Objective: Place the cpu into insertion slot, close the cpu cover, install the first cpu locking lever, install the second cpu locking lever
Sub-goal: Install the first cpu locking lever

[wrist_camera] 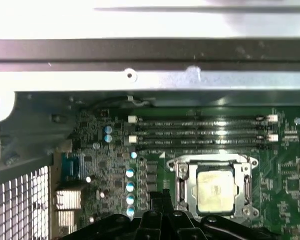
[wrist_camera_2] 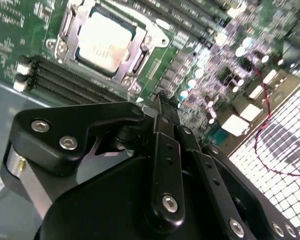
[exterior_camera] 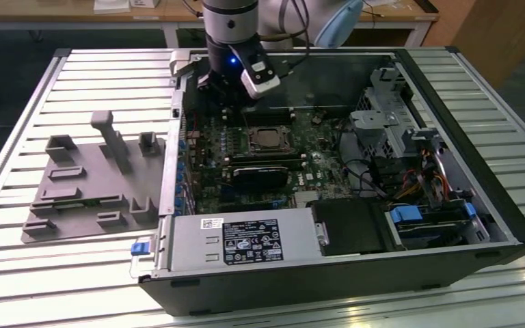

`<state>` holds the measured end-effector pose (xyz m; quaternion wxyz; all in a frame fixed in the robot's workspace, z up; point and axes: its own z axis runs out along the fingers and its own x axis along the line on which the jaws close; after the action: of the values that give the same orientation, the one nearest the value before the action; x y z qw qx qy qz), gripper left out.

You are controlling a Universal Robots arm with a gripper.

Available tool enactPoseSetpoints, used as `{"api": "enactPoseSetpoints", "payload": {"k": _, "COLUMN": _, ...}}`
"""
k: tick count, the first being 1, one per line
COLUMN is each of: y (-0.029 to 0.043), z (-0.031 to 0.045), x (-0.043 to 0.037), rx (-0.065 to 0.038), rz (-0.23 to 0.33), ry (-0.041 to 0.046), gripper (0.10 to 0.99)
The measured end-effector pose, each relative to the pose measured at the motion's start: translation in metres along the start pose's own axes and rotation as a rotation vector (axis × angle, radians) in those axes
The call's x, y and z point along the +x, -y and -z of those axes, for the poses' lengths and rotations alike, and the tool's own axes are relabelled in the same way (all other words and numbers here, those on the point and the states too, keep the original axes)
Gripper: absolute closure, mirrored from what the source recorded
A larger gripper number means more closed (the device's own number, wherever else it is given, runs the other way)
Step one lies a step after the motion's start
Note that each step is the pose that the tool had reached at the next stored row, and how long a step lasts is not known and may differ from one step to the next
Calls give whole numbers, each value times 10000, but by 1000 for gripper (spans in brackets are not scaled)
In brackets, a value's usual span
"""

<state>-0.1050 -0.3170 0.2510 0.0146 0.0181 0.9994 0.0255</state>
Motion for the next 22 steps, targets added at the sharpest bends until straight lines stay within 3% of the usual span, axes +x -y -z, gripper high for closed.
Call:
{"api": "enactPoseSetpoints", "payload": {"k": 3, "y": 1, "z": 1, "x": 25, "rx": -386, "rz": -11, "ry": -8, "gripper": 984}}
{"api": "enactPoseSetpoints", "payload": {"k": 7, "y": 3, "z": 2, "x": 60, "rx": -974, "rz": -28, "ry": -20, "gripper": 984}}
{"api": "enactPoseSetpoints", "payload": {"k": 10, "y": 4, "z": 3, "x": 76, "rx": -1474, "rz": -43, "ry": -34, "gripper": 984}}
{"api": "enactPoseSetpoints", "payload": {"k": 12, "y": 5, "z": 2, "x": 78, "rx": -1734, "rz": -51, "ry": -42, "gripper": 984}}
{"api": "enactPoseSetpoints", "payload": {"k": 15, "y": 5, "z": -9, "x": 76, "rx": -1841, "rz": -54, "ry": -46, "gripper": 984}}
{"api": "enactPoseSetpoints", "payload": {"k": 22, "y": 4, "z": -31, "x": 28, "rx": -1898, "rz": -56, "ry": -48, "gripper": 984}}
